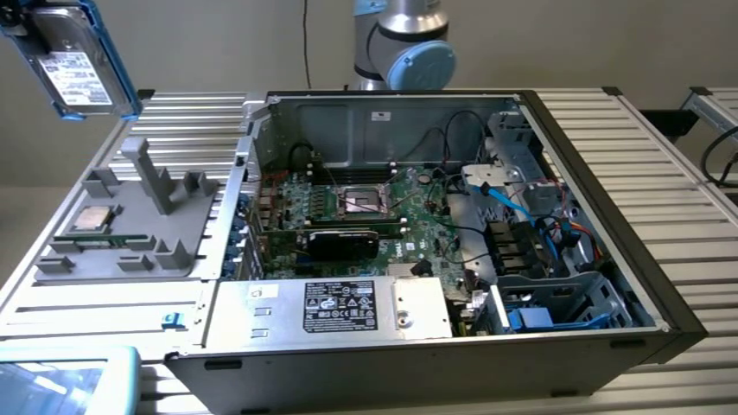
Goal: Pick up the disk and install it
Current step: 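Pick up the disk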
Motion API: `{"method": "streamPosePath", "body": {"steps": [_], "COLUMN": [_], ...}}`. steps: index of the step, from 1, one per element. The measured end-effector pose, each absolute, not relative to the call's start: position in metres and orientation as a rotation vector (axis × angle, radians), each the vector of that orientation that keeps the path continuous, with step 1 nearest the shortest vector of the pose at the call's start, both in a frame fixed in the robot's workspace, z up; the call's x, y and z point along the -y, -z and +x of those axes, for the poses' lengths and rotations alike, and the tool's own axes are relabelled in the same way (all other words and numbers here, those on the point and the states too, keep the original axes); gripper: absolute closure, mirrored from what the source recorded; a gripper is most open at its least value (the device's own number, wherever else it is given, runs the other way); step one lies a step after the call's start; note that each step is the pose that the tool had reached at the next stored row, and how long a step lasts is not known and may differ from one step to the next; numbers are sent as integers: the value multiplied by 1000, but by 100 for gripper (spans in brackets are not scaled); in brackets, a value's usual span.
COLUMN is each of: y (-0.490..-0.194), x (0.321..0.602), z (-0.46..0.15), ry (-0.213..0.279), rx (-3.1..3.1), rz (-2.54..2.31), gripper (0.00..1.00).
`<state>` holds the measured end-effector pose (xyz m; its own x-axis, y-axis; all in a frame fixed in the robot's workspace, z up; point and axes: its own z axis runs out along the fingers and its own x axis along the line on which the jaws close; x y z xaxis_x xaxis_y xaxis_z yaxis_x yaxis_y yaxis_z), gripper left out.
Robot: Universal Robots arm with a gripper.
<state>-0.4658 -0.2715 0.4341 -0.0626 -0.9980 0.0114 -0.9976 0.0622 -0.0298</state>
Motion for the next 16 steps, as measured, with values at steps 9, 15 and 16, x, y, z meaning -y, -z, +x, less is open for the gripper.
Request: {"method": "streamPosePath", "body": {"steps": [9, 15, 16], "y": [-459, -474, -476], "x": [273, 275, 275], "z": [-439, -419, -416], "ry": [45, 44, 44], "rx": [-2280, -2280, -2280], "rz": [-2142, -2142, -2142], "gripper": [63, 63, 63]}}
